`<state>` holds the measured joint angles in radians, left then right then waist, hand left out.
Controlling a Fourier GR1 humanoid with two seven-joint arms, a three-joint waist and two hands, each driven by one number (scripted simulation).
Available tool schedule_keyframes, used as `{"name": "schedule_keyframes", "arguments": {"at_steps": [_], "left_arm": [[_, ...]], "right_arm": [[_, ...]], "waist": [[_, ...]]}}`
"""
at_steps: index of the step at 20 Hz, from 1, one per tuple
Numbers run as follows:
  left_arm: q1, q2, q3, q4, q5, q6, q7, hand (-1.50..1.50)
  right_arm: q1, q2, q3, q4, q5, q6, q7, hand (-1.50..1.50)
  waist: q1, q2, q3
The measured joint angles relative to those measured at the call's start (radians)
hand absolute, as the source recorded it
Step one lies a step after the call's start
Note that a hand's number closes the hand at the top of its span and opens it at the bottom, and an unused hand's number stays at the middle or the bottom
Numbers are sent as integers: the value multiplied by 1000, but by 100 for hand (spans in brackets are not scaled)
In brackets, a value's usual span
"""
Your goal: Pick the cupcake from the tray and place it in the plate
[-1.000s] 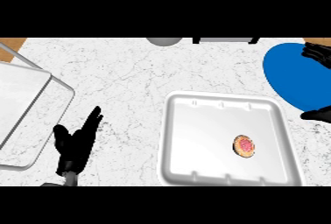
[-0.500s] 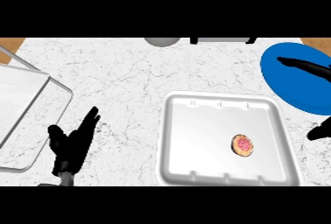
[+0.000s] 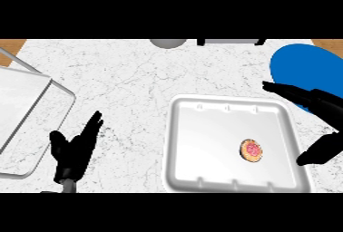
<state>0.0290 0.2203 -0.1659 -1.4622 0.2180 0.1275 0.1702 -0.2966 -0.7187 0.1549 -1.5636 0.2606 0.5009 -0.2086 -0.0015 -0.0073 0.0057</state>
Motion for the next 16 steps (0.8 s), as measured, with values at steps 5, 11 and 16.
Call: {"name": "schedule_keyframes", "arguments": {"at_steps": [5,11,16], "left_arm": [[-8,-20,4,0,-20,11,15,0],[-3,-25,26,-1,-23,-21,13,0],[-2,-47,27,-12,-52,-5,32,0]], "right_arm": [[50,37,30,-57,65,21,62,-150],[119,100,48,-113,127,45,90,-150],[144,132,39,-146,187,52,96,-150]], "waist": [[1,1,0],[2,1,0],[3,2,0]]}}
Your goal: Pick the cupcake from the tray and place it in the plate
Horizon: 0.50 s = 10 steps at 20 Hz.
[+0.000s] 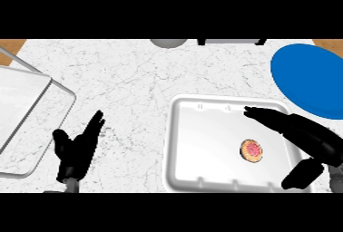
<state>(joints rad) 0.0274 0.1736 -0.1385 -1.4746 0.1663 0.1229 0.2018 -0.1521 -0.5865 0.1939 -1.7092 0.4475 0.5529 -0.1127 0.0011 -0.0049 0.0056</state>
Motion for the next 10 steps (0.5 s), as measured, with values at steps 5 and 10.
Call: {"name": "schedule_keyframes", "arguments": {"at_steps": [5,10], "left_arm": [[2,-15,3,0,-19,-3,-13,0],[-10,-26,18,11,-24,-16,-5,0]], "right_arm": [[6,50,33,21,121,-52,14,-150],[-4,91,35,45,193,-54,23,-150]], "waist": [[1,0,0],[2,0,0]]}}
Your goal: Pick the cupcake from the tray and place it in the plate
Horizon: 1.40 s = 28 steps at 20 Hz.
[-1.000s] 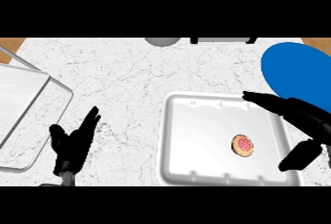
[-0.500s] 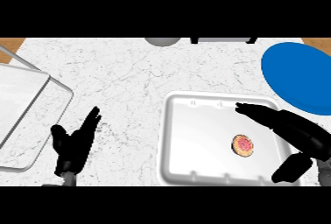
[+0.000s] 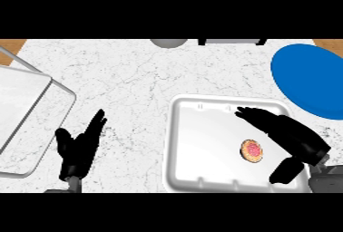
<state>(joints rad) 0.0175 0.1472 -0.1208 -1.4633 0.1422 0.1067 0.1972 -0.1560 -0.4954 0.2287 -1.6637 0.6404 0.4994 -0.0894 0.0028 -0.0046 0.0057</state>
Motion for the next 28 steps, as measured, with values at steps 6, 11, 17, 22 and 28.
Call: {"name": "schedule_keyframes", "arguments": {"at_steps": [6,11,17,22,28], "left_arm": [[-7,-2,20,20,1,-36,-26,0],[8,-1,25,1,-8,-40,-12,0],[-5,-8,40,1,-9,-47,19,0],[-3,-13,44,-7,-19,-53,18,0],[-1,-10,41,-28,-24,-55,13,0]], "right_arm": [[-14,39,19,77,73,-13,-42,-150],[-11,34,64,124,158,-38,-102,150],[-48,55,69,198,246,-109,-181,150],[-75,128,15,225,284,-142,-86,150],[-181,258,-214,328,320,-272,336,150]], "waist": [[1,-1,1],[2,-1,1],[2,-1,-2],[7,2,-1],[22,20,-3]]}}
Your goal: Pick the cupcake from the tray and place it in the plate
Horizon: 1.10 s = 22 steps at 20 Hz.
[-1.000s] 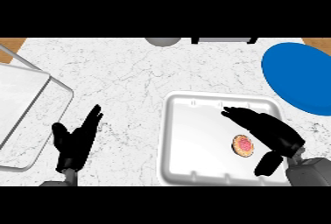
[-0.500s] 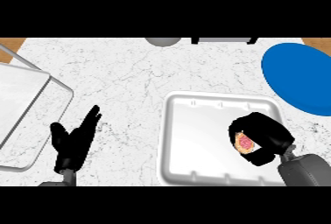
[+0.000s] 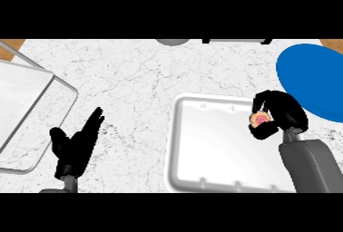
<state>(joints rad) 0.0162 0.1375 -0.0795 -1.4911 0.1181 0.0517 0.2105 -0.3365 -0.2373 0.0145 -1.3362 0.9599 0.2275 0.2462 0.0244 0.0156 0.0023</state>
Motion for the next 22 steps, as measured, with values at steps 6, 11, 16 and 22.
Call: {"name": "schedule_keyframes", "arguments": {"at_steps": [6,11,16,22], "left_arm": [[-22,-2,-15,-3,-5,-11,7,0],[-42,-8,-31,4,-10,-22,9,0],[-49,-19,-43,9,-22,-15,10,0],[-49,-19,-33,11,-13,-14,27,0]], "right_arm": [[-187,69,-138,23,153,-259,358,150],[-332,104,-195,81,346,-479,622,150],[-446,130,-249,178,542,-648,779,150],[-501,146,-349,274,690,-847,807,150]], "waist": [[45,9,-2],[76,18,-3],[80,17,-1],[61,14,2]]}}
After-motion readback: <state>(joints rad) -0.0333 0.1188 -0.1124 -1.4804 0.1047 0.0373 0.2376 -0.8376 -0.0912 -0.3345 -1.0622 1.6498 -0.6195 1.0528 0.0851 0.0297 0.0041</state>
